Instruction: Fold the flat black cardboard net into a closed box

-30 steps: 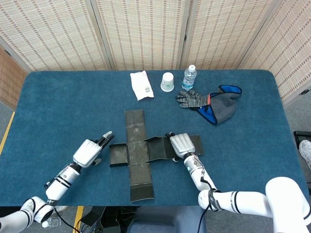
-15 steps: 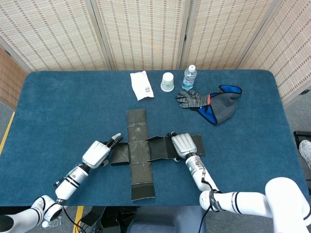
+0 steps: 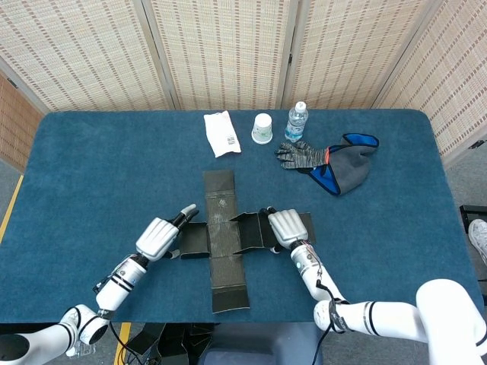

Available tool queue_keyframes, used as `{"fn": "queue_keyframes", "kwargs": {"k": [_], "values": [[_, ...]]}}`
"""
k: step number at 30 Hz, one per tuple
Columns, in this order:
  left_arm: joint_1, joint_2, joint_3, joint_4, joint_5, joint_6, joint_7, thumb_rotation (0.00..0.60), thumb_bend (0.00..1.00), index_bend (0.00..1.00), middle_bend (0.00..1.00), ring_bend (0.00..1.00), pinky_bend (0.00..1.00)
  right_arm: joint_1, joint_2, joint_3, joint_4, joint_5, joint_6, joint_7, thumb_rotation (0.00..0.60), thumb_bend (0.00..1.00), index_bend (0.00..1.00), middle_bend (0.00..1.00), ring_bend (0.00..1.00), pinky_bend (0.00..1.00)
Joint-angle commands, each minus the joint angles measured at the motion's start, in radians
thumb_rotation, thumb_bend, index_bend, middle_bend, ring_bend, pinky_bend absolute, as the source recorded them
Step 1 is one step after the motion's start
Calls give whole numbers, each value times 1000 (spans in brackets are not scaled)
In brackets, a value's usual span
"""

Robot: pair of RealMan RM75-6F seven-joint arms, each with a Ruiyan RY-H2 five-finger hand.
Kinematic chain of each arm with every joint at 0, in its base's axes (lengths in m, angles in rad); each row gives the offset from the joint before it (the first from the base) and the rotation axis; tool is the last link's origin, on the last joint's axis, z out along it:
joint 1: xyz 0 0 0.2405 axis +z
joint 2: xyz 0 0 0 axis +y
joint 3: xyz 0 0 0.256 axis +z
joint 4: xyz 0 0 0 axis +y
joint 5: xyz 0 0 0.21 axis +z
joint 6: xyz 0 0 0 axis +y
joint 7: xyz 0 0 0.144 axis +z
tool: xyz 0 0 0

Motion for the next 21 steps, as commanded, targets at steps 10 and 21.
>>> {"fn": "queue_keyframes", "kwargs": {"k": [10,21], "values": [[-20,-9,-18,-40,-25,6,-121,600,119,0,0,532,721,-12,29,-12,6,-114,-43,82,600,147,205,333,879,1000],[-36,47,-43,-199,-107,-91,-303,600,118,0,0,516,744,45,83,-29,16,-303,-140,115,600,148,214,333,879,1000]]}}
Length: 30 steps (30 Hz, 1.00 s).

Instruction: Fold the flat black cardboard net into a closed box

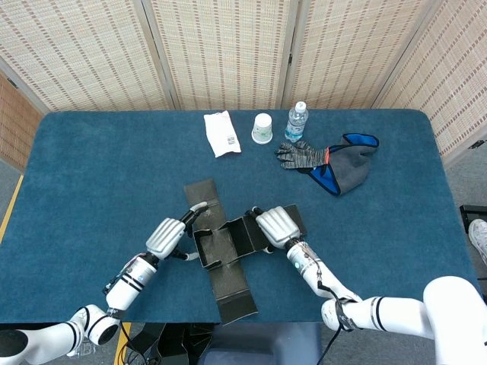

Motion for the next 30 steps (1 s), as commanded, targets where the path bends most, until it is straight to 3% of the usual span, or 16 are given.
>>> {"fn": "queue_keyframes", "kwargs": {"k": [1,17,30], "values": [[-6,23,-6,-47,-33,-46,-51,600,117,0,0,533,746,35,28,-9,4,-54,-49,0,600,148,216,333,879,1000],[-20,108,20,-205,-57,-160,-250,600,114,0,0,511,761,150,96,-60,53,-348,-146,-17,600,148,263,342,879,1000],[-32,125,38,-214,-55,-218,-393,600,114,0,0,540,762,174,102,-93,112,-545,-115,68,600,147,292,361,880,1000]]}}
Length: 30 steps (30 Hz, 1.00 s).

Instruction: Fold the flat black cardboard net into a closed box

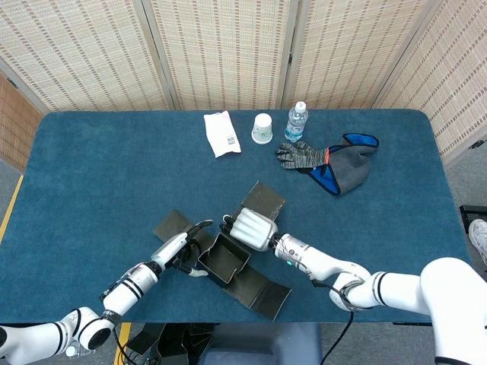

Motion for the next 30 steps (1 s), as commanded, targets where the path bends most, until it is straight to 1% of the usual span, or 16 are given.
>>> {"fn": "queue_keyframes", "kwargs": {"k": [1,8,12,19,30], "values": [[-2,-2,5,2,2,-9,-22,600,114,0,0,543,762,9,-1,-9,23,-45,14,27,600,148,294,363,880,1000],[-10,5,9,-5,3,-37,-106,600,114,56,0,559,764,16,-7,-13,40,-98,31,49,600,148,296,364,881,1000],[-14,10,15,-8,13,-42,-135,600,114,87,14,566,766,14,-8,-11,44,-111,39,51,600,148,297,365,881,1000],[-20,16,25,-13,30,-46,-193,600,114,100,22,567,768,9,-20,-4,60,-126,57,37,600,148,296,365,881,1000],[-28,9,30,-2,33,-53,-243,600,114,152,84,576,770,3,-30,-2,60,-137,61,10,600,148,297,364,881,1000]]}}
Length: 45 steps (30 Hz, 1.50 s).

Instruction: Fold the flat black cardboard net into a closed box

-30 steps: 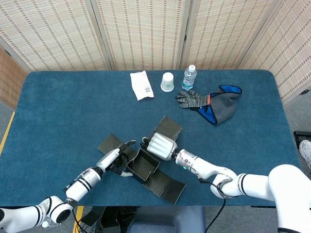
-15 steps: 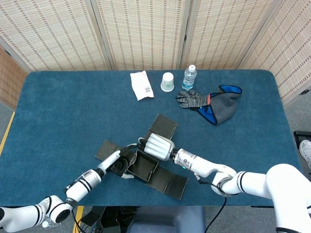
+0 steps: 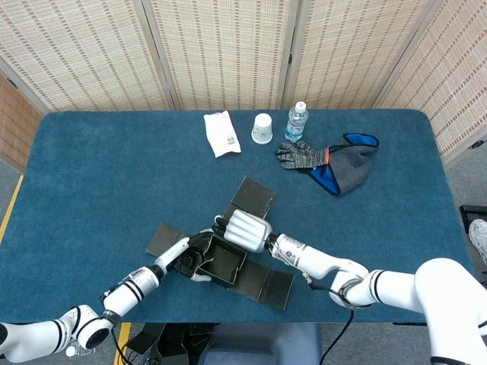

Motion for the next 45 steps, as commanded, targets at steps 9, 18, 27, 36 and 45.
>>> {"fn": "queue_keyframes", "kwargs": {"k": [9,18,27,36,45], "values": [[-7,-13,3,16,2,-4,-34,600,114,241,181,591,770,-13,12,11,-31,28,-12,-56,600,162,250,312,861,1000],[-12,-22,10,31,11,-4,-70,600,114,294,251,601,770,-34,41,39,-83,91,-10,-88,600,163,0,163,806,1000],[-1,-12,17,33,20,26,-114,600,114,309,269,603,772,-111,125,95,-234,173,73,92,600,163,0,128,790,1000],[28,54,22,-7,12,67,-173,600,114,311,272,592,774,-246,223,61,-315,94,245,330,600,163,0,134,790,1000],[46,122,-1,-58,-25,72,-236,600,114,308,272,577,774,-362,238,18,-303,12,404,458,600,162,0,151,790,1000]]}}
